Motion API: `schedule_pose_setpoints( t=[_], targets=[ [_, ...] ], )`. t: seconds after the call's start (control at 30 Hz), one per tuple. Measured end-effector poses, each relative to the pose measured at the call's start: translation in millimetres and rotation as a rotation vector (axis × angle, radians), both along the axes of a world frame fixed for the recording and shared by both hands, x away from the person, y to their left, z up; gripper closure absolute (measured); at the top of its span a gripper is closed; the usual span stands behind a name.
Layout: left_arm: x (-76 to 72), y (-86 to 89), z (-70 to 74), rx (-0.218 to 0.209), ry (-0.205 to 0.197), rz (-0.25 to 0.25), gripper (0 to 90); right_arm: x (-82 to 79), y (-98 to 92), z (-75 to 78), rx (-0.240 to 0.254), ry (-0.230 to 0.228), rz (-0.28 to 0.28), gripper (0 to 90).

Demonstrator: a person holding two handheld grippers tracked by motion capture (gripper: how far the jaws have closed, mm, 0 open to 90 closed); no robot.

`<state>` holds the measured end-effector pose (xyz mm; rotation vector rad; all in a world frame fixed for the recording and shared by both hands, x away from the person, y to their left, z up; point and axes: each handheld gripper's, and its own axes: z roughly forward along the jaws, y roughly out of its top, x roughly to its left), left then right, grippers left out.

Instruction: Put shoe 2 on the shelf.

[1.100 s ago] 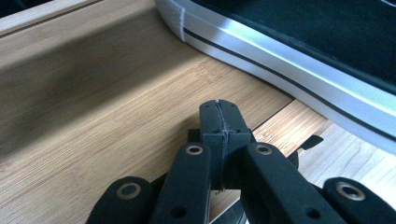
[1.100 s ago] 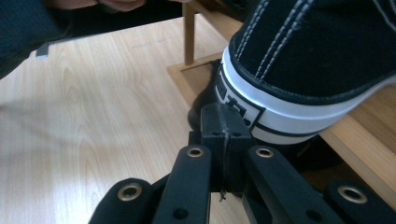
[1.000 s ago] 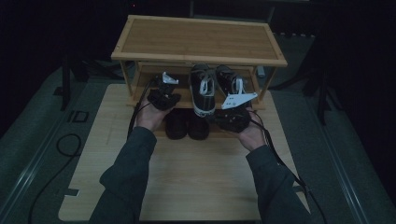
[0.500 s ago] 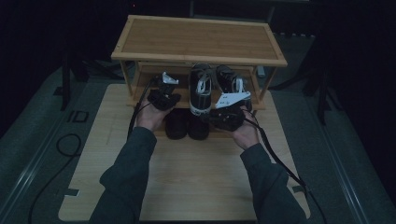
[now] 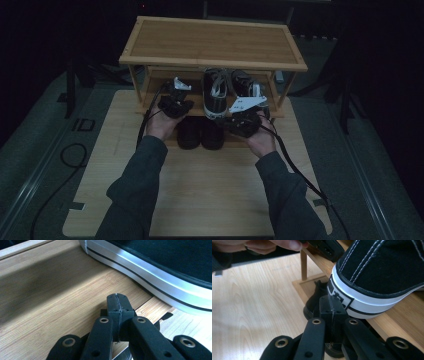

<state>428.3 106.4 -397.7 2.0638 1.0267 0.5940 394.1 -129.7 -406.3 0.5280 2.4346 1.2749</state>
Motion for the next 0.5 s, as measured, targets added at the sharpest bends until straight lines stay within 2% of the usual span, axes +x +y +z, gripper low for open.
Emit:
schedule_pose_setpoints(
  t=[0.2, 0.3, 0.43, 0.5],
  targets=[
    [-0.1, 0.0, 0.0, 0.001, 0.000, -0.001, 90.0, 4.1, 8.1, -1.1, -0.013, -0.006, -0.008, 90.0],
    [-0.1, 0.2, 0.0, 0.000, 0.000, -0.002, 90.0, 8.8, 8.0, -1.4, -0.013, -0.012, -0.066, 90.0],
    [0.1, 1.1, -0.3, -0.008, 0.001, -0.004, 90.0, 9.3, 10.7, -3.2, -0.016, -0.013, -0.063, 89.9],
    [0.1, 0.9, -0.3, -0.008, 0.001, -0.004, 90.0, 8.8, 10.6, -3.0, -0.014, -0.007, -0.056, 86.2]
  ],
)
